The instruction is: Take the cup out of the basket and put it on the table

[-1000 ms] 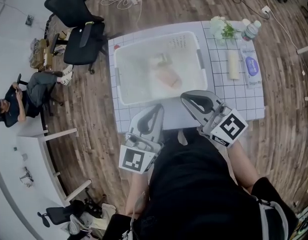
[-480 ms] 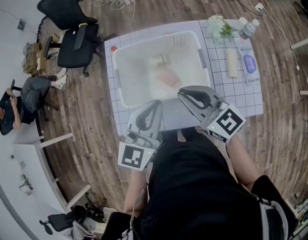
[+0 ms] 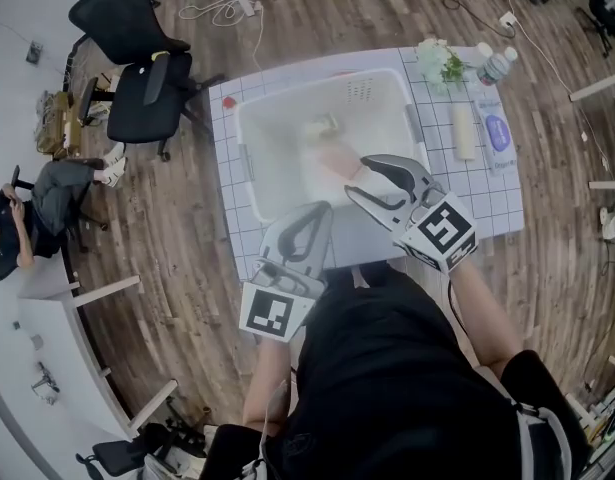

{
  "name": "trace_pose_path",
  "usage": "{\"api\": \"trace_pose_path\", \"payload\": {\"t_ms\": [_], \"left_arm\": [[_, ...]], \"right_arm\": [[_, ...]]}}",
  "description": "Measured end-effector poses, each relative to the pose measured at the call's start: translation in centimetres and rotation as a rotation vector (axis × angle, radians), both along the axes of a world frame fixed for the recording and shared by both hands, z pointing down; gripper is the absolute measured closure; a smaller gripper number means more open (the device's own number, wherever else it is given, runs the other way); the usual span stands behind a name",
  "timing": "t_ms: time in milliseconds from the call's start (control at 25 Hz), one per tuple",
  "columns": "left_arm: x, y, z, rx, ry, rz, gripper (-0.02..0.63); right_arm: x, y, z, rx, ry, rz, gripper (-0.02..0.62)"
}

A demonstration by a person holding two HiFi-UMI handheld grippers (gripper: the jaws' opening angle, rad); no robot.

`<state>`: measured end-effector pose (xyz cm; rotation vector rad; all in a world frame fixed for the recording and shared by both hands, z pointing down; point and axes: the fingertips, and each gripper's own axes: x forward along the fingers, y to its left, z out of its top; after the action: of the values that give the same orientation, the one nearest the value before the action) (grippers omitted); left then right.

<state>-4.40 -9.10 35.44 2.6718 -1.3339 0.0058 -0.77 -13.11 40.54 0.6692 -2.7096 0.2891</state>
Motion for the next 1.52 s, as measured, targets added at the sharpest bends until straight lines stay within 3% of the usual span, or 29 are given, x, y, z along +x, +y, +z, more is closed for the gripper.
{"api": "trace_pose_path", "payload": {"t_ms": [360, 760, 1000, 1520], "left_arm": [[-1.3, 0.0, 1.0, -0.017, 0.007, 0.044, 0.597], [-1.4, -0.5, 1.7, -0.031, 0.012, 0.074, 0.597], [-1.7, -0.1, 2.2, -0.046, 0.025, 0.071, 0.597], [-2.0, 0.3, 3.0, -0.072, 0.021, 0.063, 0.597]], "right_arm": [[-1.8, -3.5, 4.4, -0.052, 0.15, -0.006, 0.352], [-4.2, -6.5, 8.2, -0.127, 0.282, -0.109, 0.318], [-5.2, -8.4, 10.6, -0.11, 0.392, -0.161, 0.31], [-5.0, -9.2, 20.2, -0.27, 0.546, -0.207, 0.286]]}}
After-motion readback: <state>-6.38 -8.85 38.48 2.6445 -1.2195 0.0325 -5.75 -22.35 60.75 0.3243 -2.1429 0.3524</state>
